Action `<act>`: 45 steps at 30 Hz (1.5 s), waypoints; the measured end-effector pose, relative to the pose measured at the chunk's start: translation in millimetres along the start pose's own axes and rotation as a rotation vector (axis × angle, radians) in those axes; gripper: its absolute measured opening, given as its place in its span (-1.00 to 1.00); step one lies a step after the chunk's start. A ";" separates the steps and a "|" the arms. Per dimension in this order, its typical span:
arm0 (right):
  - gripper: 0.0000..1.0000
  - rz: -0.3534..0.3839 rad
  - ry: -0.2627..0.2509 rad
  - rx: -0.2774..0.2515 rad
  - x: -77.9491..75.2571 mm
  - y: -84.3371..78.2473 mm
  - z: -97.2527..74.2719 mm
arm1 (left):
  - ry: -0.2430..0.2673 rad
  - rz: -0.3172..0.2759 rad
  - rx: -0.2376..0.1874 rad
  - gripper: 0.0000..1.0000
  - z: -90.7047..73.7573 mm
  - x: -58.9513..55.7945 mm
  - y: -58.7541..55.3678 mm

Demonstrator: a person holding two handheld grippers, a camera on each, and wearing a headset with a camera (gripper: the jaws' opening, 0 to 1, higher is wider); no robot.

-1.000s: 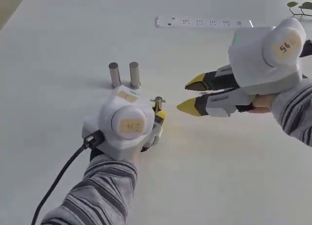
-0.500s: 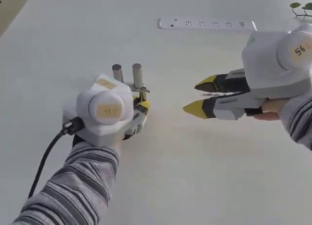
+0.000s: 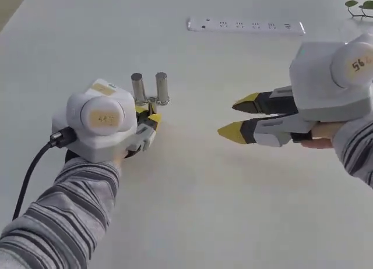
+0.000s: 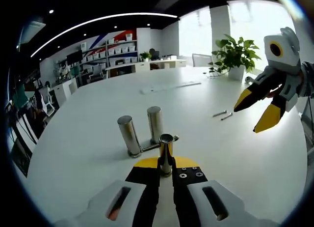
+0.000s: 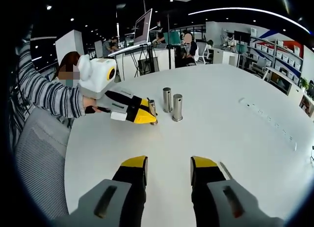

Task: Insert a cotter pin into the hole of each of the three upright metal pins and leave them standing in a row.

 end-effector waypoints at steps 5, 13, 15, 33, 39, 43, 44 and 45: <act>-0.39 0.007 -0.004 -0.001 -1.3 -1.0 0.0 | 0.002 -0.015 -0.006 -0.90 -0.7 0.7 0.3; -0.39 0.016 -0.013 -0.006 -3.2 -1.1 1.1 | -0.004 -0.014 -0.020 -0.90 -1.7 -0.1 -0.1; -0.39 0.017 -0.013 -0.006 -3.1 -1.6 1.0 | -0.006 -0.002 -0.022 -0.89 -1.9 -0.2 -0.2; -0.39 0.026 -0.034 -0.040 -12.0 7.5 5.3 | -0.008 -0.079 -0.005 -0.32 -15.8 8.8 -3.1; -0.40 0.043 -0.039 -0.098 -17.4 24.6 12.9 | -0.015 -0.125 -0.024 -0.03 -30.9 13.3 4.3; -0.41 0.066 -0.039 -0.152 -21.1 39.2 20.9 | -0.020 -0.122 -0.046 0.11 -40.2 14.5 8.9; -0.41 0.067 -0.042 -0.159 -22.3 42.0 22.7 | -0.020 -0.120 -0.048 0.14 -42.4 14.4 9.2; -0.41 0.065 -0.044 -0.170 -23.6 46.4 25.7 | -0.022 -0.112 -0.051 0.18 -45.6 13.9 9.9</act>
Point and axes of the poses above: the centre of the closed fingertips' face, and the gripper's own axes: z roughly forward along the fingers, x roughly to its left, y roughly out of its top, the point moved 1 cm from there along -z, roughly backward along the fingers, and after that the axes turned 11 degrees about y, right-handed, at the moved point
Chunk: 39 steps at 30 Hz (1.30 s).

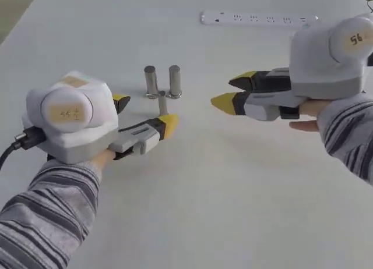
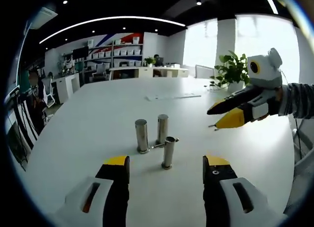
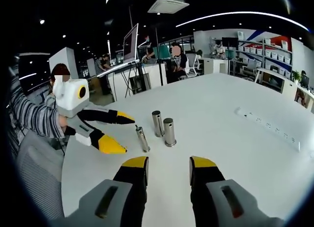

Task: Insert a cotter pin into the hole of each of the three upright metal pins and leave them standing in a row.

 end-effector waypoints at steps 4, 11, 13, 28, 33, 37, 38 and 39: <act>-0.42 -0.010 -0.003 -0.028 -2.6 11.4 12.3 | -0.005 0.032 -0.010 0.29 -9.3 -2.2 1.3; -0.43 -0.022 -0.008 -0.057 -8.9 27.5 33.2 | 0.003 0.036 -0.021 0.41 -27.5 -0.1 7.2; -0.43 -0.022 -0.006 -0.060 -9.9 30.1 40.0 | 0.001 0.023 -0.020 0.48 -32.2 0.3 7.2; -0.57 -0.005 0.006 -0.043 -19.2 25.9 84.5 | -0.024 0.045 0.008 0.91 -47.4 -6.8 -2.7; -0.65 0.005 -0.001 -0.034 -19.7 22.3 90.1 | -0.046 0.050 -0.010 0.97 -49.2 -11.0 -1.0; -0.72 -0.016 -0.002 -0.022 -18.5 21.3 95.0 | -0.050 0.060 -0.006 0.97 -50.1 -12.1 -2.3; -0.75 -0.014 -0.002 -0.022 -17.7 21.6 95.1 | -0.050 0.059 -0.005 0.97 -50.3 -12.0 -2.5; -0.78 -0.020 -0.006 -0.017 -17.8 21.4 95.8 | -0.050 0.052 -0.006 0.97 -51.4 -11.8 -2.5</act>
Point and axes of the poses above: the centre of the closed fingertips' face, and the gripper's own axes: z roughly forward along the fingers, x roughly to its left, y roughly out of its top, the point moved 1 cm from there along -z, roughly backward along the fingers, and after that the axes turned 11 degrees about y, right-handed, at the moved point
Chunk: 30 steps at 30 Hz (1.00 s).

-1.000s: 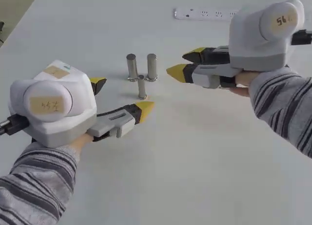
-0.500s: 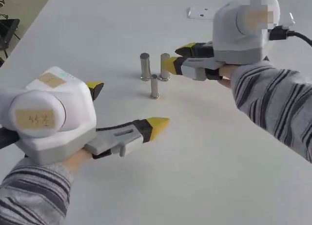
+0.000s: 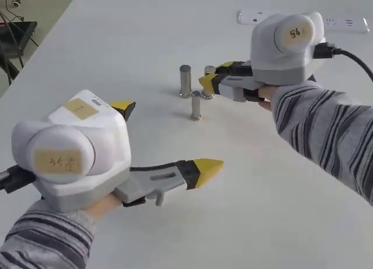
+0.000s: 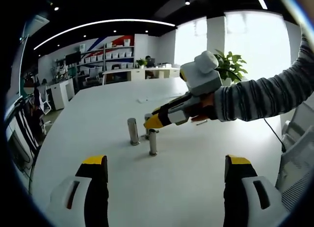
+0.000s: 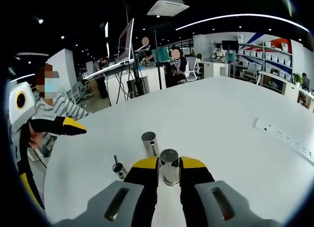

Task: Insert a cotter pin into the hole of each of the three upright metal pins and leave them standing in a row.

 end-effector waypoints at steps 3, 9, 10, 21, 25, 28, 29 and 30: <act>-0.82 -0.044 -0.005 0.029 -0.5 -1.4 -0.3 | 0.006 -0.005 -0.002 0.97 -2.2 1.0 0.0; -0.83 -0.062 0.000 0.038 1.5 -0.7 -2.4 | 0.002 0.005 -0.004 0.97 -5.8 -1.6 -1.5; -0.83 -0.075 -0.003 0.040 2.3 -0.5 -2.2 | 0.002 0.004 -0.005 0.97 -6.1 -2.0 -1.5; -0.85 -0.072 0.017 0.058 4.5 -4.4 -12.1 | -0.007 0.006 -0.008 0.97 -9.1 -4.1 -0.8; -0.85 -0.071 0.019 0.058 5.5 -7.7 -23.0 | -0.008 0.014 -0.014 0.97 -10.0 -4.9 0.8; -0.85 -0.072 0.010 0.064 7.8 -11.8 -32.8 | -0.008 -0.001 -0.026 0.97 -10.2 -5.3 2.5; -0.85 -0.073 0.011 0.066 6.7 -13.4 -33.8 | -0.008 -0.001 -0.025 0.97 -10.2 -5.3 2.5; -0.85 -0.065 0.008 0.066 7.1 -15.3 -37.5 | -0.008 0.000 -0.026 0.97 -10.4 -5.3 2.6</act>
Point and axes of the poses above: the centre of the closed fingertips' face, and the gripper's own axes: z roughly forward along the fingers, x roughly to its left, y roughly out of its top, the point moved 1 cm from there along -z, roughly backward along the fingers, and after that the axes turned 11 degrees about y, right-handed, at the moved point
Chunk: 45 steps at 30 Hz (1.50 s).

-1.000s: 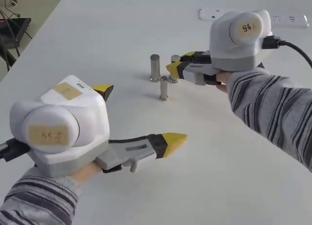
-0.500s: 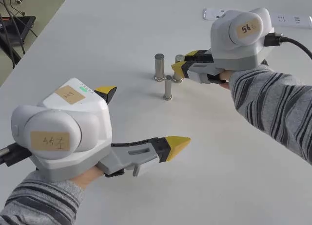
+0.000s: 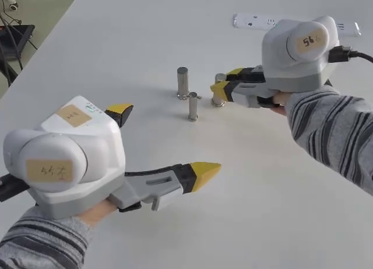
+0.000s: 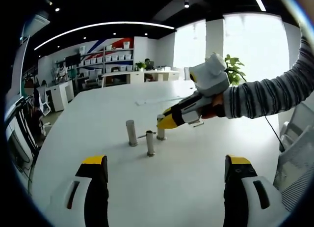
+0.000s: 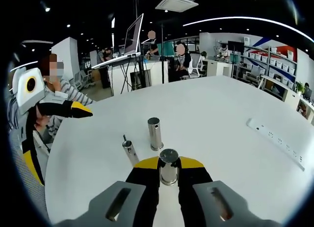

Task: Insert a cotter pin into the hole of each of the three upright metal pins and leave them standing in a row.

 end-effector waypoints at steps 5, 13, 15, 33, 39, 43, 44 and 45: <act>-0.85 -0.015 0.009 0.012 13.8 -6.9 -14.7 | -0.006 0.001 0.000 0.97 -1.3 -1.4 0.2; -0.85 -0.034 0.016 0.024 32.7 -18.8 -30.7 | -0.001 0.017 0.003 0.97 -5.4 -2.4 -0.6; -0.85 -0.026 0.020 0.021 37.1 -20.8 -33.0 | -0.002 0.017 0.003 0.97 -6.0 -2.6 -0.5; -0.84 -0.078 0.097 0.033 64.3 -37.4 -40.7 | -0.012 0.019 0.005 0.94 -5.6 -7.0 -0.7; -0.84 -0.083 0.097 0.029 64.8 -37.6 -41.0 | -0.018 0.020 0.010 0.94 -5.7 -8.5 -2.1; -0.84 -0.070 0.072 0.028 64.8 -37.9 -41.2 | -0.019 0.016 0.011 0.93 -6.4 -9.1 -2.9; -0.83 -0.071 0.069 0.028 64.8 -38.0 -41.2 | -0.020 0.017 0.012 0.93 -6.5 -9.1 -2.9; -0.83 -0.069 0.065 0.028 64.4 -38.1 -41.2 | -0.020 0.016 0.012 0.93 -6.6 -9.1 -3.1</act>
Point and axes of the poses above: the centre of the closed fingertips' face, and the gripper's own axes: z roughly forward along the fingers, x roughly to its left, y roughly out of its top, the point moved 1 cm from there along -z, roughly backward along the fingers, and after that the axes turned 11 degrees about y, right-handed, at the moved point
